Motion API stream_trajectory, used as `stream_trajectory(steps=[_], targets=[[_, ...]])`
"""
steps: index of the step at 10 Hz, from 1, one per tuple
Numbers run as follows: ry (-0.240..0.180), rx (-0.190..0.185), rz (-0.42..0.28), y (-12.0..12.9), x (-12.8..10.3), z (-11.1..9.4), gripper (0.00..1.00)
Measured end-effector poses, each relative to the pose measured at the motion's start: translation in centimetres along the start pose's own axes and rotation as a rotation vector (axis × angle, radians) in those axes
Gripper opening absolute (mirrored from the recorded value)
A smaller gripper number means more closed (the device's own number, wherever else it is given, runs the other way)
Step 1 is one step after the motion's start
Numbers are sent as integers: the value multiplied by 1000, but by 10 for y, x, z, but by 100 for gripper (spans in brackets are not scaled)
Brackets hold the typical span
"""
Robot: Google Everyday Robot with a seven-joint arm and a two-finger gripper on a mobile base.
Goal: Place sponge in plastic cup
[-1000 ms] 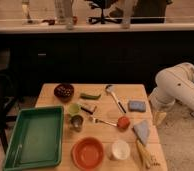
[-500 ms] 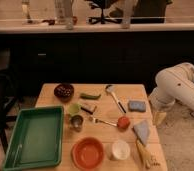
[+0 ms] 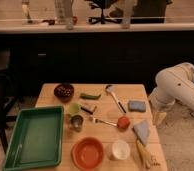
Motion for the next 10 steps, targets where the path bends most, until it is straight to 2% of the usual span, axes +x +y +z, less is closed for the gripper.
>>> stream_trajectory(steps=[7, 8, 9, 10], targets=[[-3, 3, 2, 0, 0, 0, 80], [-20, 18, 3, -2, 1, -3, 80], [-68, 56, 17, -6, 11, -11, 80], [-87, 70, 25, -12, 15, -14, 80]])
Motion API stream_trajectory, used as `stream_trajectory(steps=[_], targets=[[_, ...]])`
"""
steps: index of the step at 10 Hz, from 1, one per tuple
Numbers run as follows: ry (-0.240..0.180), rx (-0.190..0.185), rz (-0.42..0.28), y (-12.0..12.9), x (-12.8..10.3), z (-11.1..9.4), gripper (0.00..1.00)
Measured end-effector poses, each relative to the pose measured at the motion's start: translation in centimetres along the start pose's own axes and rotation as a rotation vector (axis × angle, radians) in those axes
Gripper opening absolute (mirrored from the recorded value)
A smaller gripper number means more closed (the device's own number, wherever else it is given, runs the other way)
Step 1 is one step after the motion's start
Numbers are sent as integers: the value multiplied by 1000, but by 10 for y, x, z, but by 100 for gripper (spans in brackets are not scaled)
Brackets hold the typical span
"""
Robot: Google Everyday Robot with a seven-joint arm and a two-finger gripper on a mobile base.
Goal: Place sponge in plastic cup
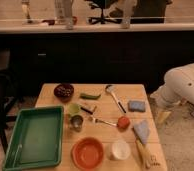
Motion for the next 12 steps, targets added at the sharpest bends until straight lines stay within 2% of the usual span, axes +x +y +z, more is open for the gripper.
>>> stream_trajectory(steps=[1, 2, 3, 5, 8, 10, 12], targets=[[-15, 6, 1, -4, -1, 1, 80], [-69, 20, 23, -20, 14, 18, 80], [-94, 23, 19, -32, 15, 38, 80], [-70, 23, 9, -48, 18, 63, 80], [-29, -1, -2, -63, 19, 88, 80], [-5, -17, -2, -68, 21, 100, 80], [1, -20, -5, -70, 20, 102, 80]])
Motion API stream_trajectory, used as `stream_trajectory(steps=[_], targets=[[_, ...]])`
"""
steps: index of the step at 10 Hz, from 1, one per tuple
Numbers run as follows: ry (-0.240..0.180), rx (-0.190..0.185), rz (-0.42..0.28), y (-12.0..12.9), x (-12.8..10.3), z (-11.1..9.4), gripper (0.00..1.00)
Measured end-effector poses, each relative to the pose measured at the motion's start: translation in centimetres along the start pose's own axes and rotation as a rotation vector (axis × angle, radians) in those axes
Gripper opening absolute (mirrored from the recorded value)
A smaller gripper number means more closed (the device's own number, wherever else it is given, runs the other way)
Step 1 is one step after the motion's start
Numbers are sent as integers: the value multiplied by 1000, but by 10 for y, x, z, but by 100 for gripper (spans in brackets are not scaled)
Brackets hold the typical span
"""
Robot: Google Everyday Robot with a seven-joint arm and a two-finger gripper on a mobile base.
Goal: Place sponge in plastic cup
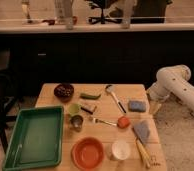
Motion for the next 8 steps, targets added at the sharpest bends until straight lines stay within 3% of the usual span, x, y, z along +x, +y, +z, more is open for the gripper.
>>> stream_trajectory(steps=[5, 6, 8], targets=[[-6, 11, 9, 2, 0, 0, 80], [-26, 90, 38, 1, 0, 1, 80], [-58, 214, 50, -6, 4, 2, 80]])
